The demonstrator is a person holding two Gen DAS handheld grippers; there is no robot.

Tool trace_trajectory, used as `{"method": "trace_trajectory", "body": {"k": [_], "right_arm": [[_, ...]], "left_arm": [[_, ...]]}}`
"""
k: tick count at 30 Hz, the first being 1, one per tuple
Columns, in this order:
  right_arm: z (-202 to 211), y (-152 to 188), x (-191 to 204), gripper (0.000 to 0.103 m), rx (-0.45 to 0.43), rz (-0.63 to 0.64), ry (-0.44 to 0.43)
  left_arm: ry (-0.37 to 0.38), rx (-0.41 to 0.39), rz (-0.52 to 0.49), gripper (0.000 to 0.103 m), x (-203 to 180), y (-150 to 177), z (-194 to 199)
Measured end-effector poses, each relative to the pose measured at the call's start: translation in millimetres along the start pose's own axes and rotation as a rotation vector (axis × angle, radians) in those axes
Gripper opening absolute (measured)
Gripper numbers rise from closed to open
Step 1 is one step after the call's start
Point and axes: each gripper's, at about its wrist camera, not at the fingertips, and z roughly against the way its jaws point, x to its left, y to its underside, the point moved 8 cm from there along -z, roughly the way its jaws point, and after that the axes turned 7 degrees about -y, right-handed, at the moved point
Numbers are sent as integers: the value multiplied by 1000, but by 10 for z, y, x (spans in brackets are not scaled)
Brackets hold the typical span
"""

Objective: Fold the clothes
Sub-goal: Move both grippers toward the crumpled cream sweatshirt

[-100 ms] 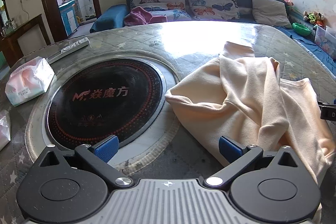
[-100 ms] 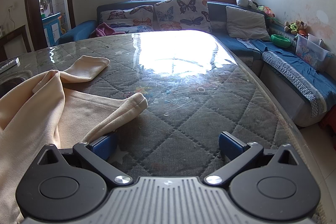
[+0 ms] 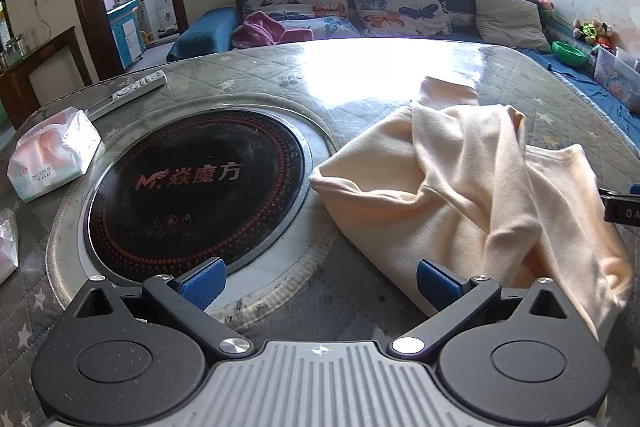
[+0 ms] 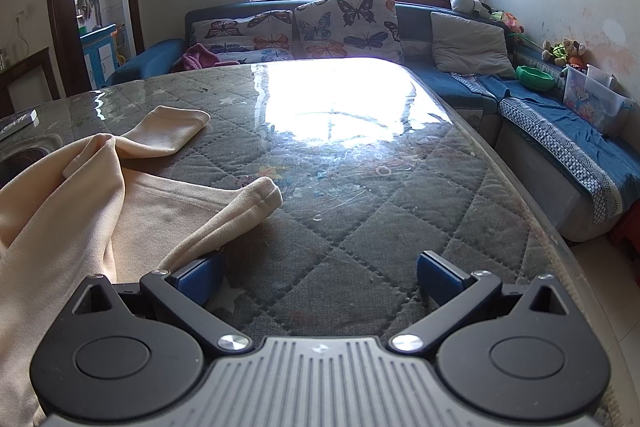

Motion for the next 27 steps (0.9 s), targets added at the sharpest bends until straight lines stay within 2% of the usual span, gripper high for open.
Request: {"method": "trace_trajectory", "body": {"k": [2, 6, 9, 13, 27], "right_arm": [[27, 14, 37, 103, 6, 1, -5], [176, 85, 134, 103, 1, 5, -17], [385, 183, 251, 103, -17, 12, -25], [546, 262, 376, 103, 2, 12, -38], [1096, 587, 740, 103, 3, 57, -84]], "left_arm": [[6, -26, 10, 103, 6, 29, 55], [22, -15, 12, 103, 54, -16, 46], [36, -33, 16, 103, 61, 75, 199], [43, -36, 11, 103, 70, 164, 291], [54, -12, -2, 103, 137, 538, 518]]}}
